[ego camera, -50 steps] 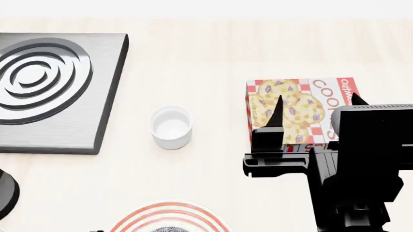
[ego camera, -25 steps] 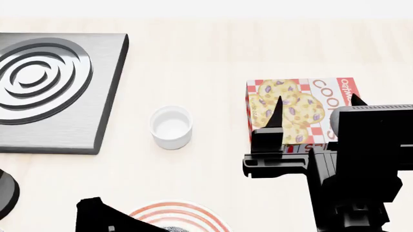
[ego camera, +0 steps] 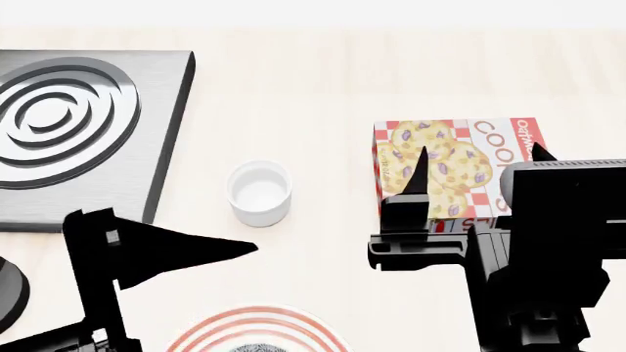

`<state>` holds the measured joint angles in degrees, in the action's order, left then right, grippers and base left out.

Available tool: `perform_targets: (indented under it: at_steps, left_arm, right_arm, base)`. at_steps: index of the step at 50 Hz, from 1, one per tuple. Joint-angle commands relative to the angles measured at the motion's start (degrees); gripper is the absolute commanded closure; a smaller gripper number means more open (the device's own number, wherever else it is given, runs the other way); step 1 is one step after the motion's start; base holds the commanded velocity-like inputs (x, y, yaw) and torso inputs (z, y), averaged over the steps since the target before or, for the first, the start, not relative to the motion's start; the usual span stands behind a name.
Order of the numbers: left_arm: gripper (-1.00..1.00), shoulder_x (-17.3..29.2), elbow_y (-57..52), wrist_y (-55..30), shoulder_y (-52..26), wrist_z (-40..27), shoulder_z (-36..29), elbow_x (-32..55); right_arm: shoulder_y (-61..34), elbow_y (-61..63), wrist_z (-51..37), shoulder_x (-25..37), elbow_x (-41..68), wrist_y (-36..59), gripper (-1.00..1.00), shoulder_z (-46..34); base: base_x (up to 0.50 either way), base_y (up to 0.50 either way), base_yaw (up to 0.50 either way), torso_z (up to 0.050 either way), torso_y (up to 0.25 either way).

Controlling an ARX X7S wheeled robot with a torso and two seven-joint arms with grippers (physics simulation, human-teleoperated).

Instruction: Pick the akita bowl on the stove and place it on the plate.

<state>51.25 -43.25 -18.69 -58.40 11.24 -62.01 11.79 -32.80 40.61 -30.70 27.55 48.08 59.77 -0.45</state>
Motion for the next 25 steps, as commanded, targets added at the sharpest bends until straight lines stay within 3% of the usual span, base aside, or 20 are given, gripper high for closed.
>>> perform_targets:
  at_steps: [1, 12, 25]
  left_arm:
    - [-1.00, -2.2, -0.3, -1.4, 1.0, -3.9, 7.5, 7.6]
    - [-1.00, -3.4, 3.9, -1.8, 1.0, -10.3, 15.8, 17.4]
    - [-1.00, -3.6, 8.6, -0.6, 1.8, -13.2, 20.2, 21.5]
  right_arm:
    - [-0.1, -0.1, 0.8, -1.0, -0.7, 0.0, -1.00, 1.2]
    - [-0.1, -0.1, 0.6, -0.8, -0.6, -0.2, -1.00, 1.0]
    - [-0.1, -0.2, 0.4, -0.6, -0.3, -0.4, -1.00, 0.9]
  base:
    - [0.00, 0.00, 0.00, 0.000, 0.000]
    - [0.00, 0.00, 0.00, 0.000, 0.000]
    - [0.00, 0.00, 0.00, 0.000, 0.000]
